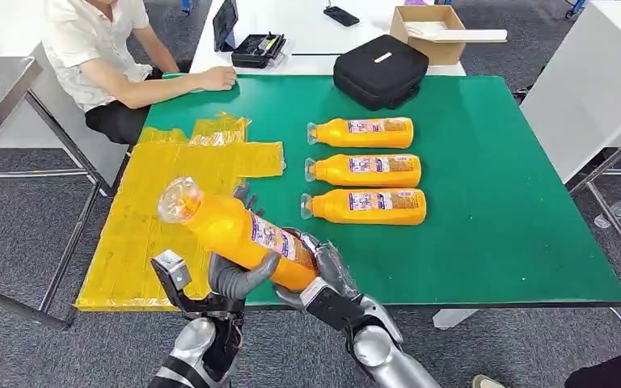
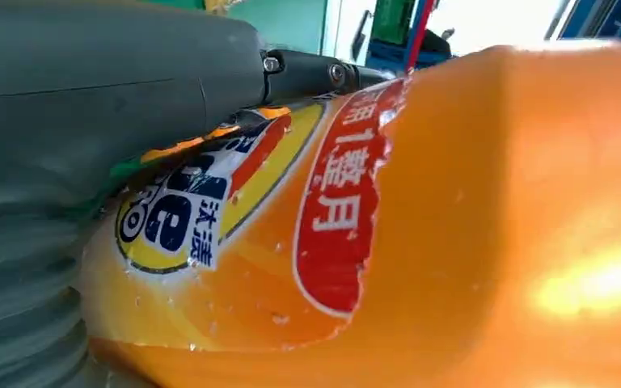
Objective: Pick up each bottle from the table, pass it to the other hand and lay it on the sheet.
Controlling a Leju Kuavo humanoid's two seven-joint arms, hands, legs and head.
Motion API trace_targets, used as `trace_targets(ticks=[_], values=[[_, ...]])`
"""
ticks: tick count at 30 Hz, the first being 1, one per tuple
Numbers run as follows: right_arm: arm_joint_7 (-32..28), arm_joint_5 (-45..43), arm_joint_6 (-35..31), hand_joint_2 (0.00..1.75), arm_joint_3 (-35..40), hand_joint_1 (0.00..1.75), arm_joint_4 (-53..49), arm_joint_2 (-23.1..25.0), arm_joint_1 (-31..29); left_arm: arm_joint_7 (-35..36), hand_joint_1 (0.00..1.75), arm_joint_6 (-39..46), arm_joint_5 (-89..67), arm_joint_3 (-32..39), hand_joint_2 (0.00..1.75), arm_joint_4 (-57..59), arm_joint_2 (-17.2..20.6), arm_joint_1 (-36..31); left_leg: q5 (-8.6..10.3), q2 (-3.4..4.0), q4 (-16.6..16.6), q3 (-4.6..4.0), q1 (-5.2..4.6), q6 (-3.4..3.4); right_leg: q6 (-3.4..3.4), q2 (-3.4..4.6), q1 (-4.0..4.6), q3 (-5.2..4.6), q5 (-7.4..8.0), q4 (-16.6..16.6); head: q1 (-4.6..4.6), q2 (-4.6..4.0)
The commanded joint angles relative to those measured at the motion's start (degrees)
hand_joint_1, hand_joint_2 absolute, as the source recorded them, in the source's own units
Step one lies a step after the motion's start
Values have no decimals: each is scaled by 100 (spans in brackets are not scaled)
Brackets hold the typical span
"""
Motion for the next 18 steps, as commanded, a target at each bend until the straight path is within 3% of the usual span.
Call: trace_targets(ticks=[1, 3, 4, 7, 8, 13, 15, 16, 17, 18], values=[[-51, -206, 265, 175, 94, 175, 252, -120, -180, 54, 0, -987, 360, 306, 175, -300, 107, 22, 0, 15, 1, 1, 11, -11, -18, 11, 13, 1, 6, -5, -2, 0], [-54, -236, 328, 175, 35, 175, 366, -97, -183, 105, 0, -1112, 400, 345, 175, -281, 76, 45, 0, 14, 2, 2, 17, -15, -23, 9, 18, 4, 7, -7, -2, 0], [-36, -256, 370, 175, 17, 175, 426, -86, -179, 87, 164, -1158, 384, 345, 175, -280, 75, 44, 1, 6, -1, 2, 7, -8, -13, 4, 7, 2, 4, -4, -2, 0], [-39, -247, 366, 175, 6, 175, 461, -80, -177, 95, 164, -1246, 417, 332, 175, -271, 80, 42, 1, 6, -1, 2, 7, -8, -13, 4, 7, 2, 4, -4, -2, 0], [-41, -242, 359, 175, -2, 175, 485, -72, -175, 102, 175, -1261, 437, 350, 175, -259, 73, 44, 1, 8, -1, 3, 10, -10, -16, 5, 10, 4, 5, -5, 0, 0], [-21, -54, 266, 175, -26, 164, 815, -60, -208, 196, 175, -1186, 310, 374, 175, -49, 28, -7, 3, 5, -2, 3, 12, -12, -19, 2, 12, 6, 7, -9, 0, 0], [-26, 9, 192, 175, -75, 129, 902, -15, -212, 233, 175, -1186, 281, 377, 175, -21, 31, -18, 4, 6, -2, 3, 15, -14, -21, 2, 16, 7, 9, -11, 0, 0], [-37, 68, 133, 175, -102, 52, 931, 22, -207, 246, 175, -1184, 259, 382, 175, -26, 35, -18, 3, 6, -4, 5, 9, -11, -17, 3, 9, 6, 6, -8, -2, 0], [-28, 115, 80, 175, -112, 0, 939, 50, -200, 268, 175, -1180, 253, 387, 175, -30, 37, -20, 3, 9, -3, 6, 16, -16, -25, 5, 17, 8, 8, -11, 0, 0], [-25, 118, 69, 175, -120, 0, 954, 68, -195, 318, 175, -1167, 243, 381, 175, -21, 42, -24, 2, 4, -2, 4, 11, -11, -17, 1, 12, 7, 5, -9, 0, 0]])
